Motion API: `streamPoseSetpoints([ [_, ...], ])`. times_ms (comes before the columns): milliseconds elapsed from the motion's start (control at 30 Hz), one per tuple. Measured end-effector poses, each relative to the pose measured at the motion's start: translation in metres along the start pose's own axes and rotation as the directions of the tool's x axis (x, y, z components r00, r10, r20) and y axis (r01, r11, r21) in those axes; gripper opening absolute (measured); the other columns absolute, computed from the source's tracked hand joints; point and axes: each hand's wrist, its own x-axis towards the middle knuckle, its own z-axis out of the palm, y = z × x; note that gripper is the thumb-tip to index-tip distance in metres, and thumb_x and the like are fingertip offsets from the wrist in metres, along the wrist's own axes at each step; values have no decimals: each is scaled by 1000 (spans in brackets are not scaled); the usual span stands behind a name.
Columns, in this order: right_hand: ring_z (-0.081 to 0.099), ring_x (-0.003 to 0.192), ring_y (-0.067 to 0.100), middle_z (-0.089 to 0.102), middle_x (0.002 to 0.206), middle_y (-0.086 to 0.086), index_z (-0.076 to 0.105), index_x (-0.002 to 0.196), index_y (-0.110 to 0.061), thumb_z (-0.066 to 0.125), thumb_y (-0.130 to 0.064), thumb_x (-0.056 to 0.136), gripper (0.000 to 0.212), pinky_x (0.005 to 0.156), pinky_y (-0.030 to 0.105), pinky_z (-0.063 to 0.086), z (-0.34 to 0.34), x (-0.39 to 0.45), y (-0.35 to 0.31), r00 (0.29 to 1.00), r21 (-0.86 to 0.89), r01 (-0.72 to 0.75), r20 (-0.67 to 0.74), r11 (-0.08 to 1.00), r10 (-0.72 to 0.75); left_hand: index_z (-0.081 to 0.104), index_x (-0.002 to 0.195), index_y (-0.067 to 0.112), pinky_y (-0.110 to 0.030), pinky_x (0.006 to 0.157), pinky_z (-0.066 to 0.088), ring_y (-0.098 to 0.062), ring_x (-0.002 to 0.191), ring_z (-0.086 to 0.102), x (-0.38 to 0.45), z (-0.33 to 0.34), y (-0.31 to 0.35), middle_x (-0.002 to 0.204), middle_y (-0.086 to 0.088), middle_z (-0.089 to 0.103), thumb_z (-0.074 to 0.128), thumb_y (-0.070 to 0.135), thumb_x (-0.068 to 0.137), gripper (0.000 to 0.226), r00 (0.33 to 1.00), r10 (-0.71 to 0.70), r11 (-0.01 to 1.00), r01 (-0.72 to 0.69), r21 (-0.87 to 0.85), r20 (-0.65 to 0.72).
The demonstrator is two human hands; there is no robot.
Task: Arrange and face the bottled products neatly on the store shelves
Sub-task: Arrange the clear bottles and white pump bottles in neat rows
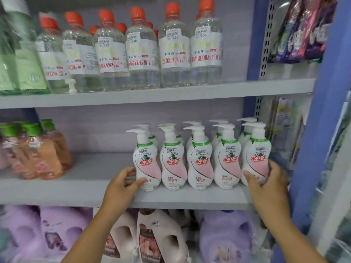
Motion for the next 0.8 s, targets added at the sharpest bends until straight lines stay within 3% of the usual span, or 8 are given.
streamPoseSetpoints([
  [200,47,123,32,49,138,15,38,144,-14,74,-40,87,73,99,51,48,1,-4,-1,1000,-44,23,-20,999,-24,62,117,35,-35,94,56,3,96,68,-8,5,6,116,17,70,79,29,85,37,999,-24,998,23,-58,-27],
  [333,42,128,27,45,141,14,37,146,-12,76,-37,86,76,102,49,44,1,-6,-3,998,-10,22,-51,1000,-23,53,133,24,-24,89,47,-6,113,59,-13,20,22,124,15,60,82,36,80,61,992,-34,993,20,-117,-119],
  [500,51,124,29,48,138,11,42,143,-14,74,-33,88,67,101,44,45,-1,-2,-1,999,38,3,-37,999,-1,55,120,31,-28,93,46,-10,110,59,-13,31,24,115,18,62,81,30,84,45,979,-42,987,10,-160,-201],
  [700,48,123,25,50,137,12,42,143,-13,72,-33,91,64,94,33,40,-1,-8,-7,999,12,19,-43,1000,-18,56,122,27,-25,92,47,-6,105,60,-13,26,28,115,14,64,79,31,85,44,986,-52,986,26,-163,-156],
  [800,44,130,28,47,144,14,37,148,-12,70,-34,92,68,102,36,40,-3,-15,-16,998,-1,38,-60,999,-38,52,133,25,-27,90,48,-10,109,60,-18,16,36,116,13,60,77,34,87,53,996,-87,989,83,-126,-22],
])
